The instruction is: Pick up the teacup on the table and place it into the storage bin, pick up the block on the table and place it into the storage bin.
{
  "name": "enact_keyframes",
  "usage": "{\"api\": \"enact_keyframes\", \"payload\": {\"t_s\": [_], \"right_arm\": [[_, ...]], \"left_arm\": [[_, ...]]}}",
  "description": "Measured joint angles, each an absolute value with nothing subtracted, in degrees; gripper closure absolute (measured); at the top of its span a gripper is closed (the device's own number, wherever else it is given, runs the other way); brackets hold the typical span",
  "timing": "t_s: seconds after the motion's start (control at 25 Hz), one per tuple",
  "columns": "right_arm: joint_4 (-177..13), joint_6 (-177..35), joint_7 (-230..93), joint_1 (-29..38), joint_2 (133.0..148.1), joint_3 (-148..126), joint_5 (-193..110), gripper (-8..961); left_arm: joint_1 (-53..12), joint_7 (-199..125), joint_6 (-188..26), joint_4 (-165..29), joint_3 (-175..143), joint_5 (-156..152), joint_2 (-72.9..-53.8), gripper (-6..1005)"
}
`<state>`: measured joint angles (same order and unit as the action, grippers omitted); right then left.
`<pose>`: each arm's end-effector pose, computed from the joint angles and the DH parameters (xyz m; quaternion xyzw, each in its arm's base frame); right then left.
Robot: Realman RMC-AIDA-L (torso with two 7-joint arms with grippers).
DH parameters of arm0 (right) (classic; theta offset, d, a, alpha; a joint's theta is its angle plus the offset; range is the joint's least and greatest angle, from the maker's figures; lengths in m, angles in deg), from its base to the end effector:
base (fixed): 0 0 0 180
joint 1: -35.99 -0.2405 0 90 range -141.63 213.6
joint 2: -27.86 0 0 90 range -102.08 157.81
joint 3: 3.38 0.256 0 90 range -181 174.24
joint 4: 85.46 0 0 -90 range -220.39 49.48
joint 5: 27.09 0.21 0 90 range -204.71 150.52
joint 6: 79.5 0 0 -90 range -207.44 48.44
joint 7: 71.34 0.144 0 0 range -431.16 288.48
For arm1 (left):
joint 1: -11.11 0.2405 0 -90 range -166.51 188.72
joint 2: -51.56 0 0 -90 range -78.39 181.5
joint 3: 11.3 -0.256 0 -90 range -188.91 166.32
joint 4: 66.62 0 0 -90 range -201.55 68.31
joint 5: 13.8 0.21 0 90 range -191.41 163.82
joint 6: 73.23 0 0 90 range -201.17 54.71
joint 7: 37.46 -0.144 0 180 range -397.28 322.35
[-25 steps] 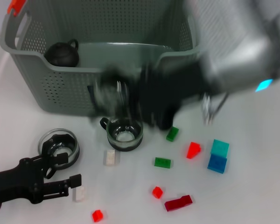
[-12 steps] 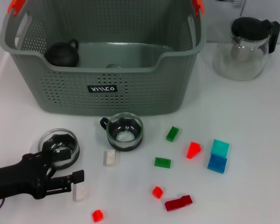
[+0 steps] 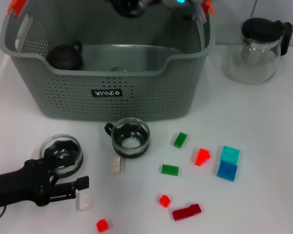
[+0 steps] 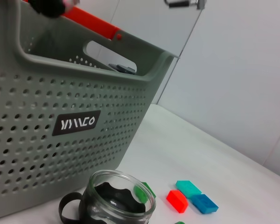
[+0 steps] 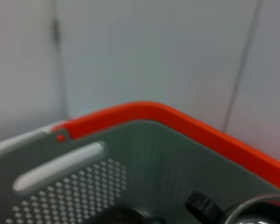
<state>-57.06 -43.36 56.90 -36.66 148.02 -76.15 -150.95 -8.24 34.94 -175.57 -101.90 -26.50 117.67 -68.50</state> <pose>0.0173 0.4891 -0.0728 -0.9317 0.1992 0.0977 0.2876 -0.3358 0.2334 0.0111 -0.8966 -0.3179 -0.2743 0.1404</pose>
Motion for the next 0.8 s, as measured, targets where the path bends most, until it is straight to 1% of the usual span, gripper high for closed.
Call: {"api": "enact_keyframes", "payload": {"t_s": [0.32,0.6,0.8], "right_arm": [[-62.3,-44.3,56.4,-35.7,147.9,-77.2,-151.2,845],[-62.5,-41.1,56.1,-35.0,147.65,-78.8,-151.9,823],[-62.6,-39.6,58.6,-35.5,147.77,-79.0,-155.7,808]], "left_arm": [[-8.3,35.0,-174.7,-101.3,-26.5,118.1,-68.5,140],[-8.1,35.0,-174.7,-101.2,-26.5,118.1,-68.56,150],[-8.1,35.0,-174.7,-101.2,-26.5,118.0,-68.59,156]]}}
